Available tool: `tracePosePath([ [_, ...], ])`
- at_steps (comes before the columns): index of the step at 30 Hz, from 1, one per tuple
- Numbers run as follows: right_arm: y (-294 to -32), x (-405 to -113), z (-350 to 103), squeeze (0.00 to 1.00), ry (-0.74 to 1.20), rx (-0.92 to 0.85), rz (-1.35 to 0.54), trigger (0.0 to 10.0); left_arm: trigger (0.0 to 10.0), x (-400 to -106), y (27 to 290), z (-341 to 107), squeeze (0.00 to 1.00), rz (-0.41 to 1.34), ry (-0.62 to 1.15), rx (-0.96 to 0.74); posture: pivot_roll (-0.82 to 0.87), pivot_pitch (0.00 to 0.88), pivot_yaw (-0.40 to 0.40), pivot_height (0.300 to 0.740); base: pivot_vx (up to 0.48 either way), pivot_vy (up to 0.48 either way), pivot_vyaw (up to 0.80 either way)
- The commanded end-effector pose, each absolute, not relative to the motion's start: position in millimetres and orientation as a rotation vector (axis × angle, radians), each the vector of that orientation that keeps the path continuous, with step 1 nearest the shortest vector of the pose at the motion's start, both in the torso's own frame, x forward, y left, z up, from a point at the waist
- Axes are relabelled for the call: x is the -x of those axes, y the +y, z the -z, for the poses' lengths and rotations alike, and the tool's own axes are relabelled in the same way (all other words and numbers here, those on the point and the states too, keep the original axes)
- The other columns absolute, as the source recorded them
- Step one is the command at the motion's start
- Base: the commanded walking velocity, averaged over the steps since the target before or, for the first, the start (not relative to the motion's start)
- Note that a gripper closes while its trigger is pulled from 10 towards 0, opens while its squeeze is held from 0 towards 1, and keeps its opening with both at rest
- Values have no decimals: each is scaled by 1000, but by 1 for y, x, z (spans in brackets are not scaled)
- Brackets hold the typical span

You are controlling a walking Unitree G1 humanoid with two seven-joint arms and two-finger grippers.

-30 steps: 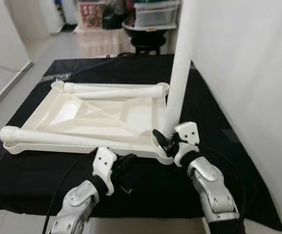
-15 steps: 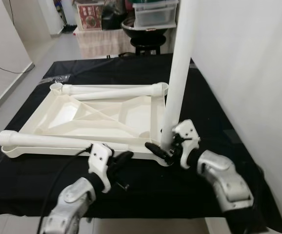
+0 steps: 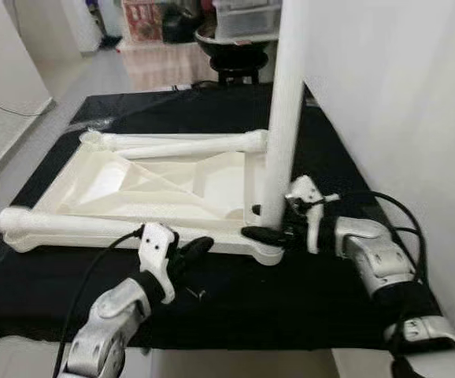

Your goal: Building children table

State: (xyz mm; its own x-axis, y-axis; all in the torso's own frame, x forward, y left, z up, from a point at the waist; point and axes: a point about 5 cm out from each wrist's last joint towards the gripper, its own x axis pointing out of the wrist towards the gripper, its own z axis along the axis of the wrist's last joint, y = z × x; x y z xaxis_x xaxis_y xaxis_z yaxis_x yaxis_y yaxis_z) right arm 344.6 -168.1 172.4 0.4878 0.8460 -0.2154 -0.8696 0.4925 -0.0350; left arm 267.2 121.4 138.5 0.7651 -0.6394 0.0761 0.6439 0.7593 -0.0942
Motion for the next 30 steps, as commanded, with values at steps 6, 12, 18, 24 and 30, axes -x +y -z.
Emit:
tracePosePath([
  [6, -175, -339, -174, 0, 167, 117, -1067, 0, 10000, -268, 127, -140, 0, 675, -34, 142, -131, 111, 31, 740, 0, 0, 0],
  [12, -184, -332, -172, 0, 144, 144, -884, 0, 10000, -268, 129, -142, 0, 674, -36, 146, -147, 126, 28, 740, 0, 0, 0],
  [18, -140, -302, -135, 0, 170, 116, -366, 0, 10000, -268, 130, -143, 0, 665, -41, 140, -138, 137, 51, 740, 0, 0, 0],
  [24, -132, -313, -142, 0, 135, 126, -372, 0, 10000, -271, 131, -143, 0, 660, -39, 148, -123, 123, 35, 740, 0, 0, 0],
  [30, -130, -325, -152, 1000, 103, 49, -452, 10000, 10000, -273, 131, -142, 0, 645, -35, 143, -111, 114, 37, 740, 0, 0, 0],
])
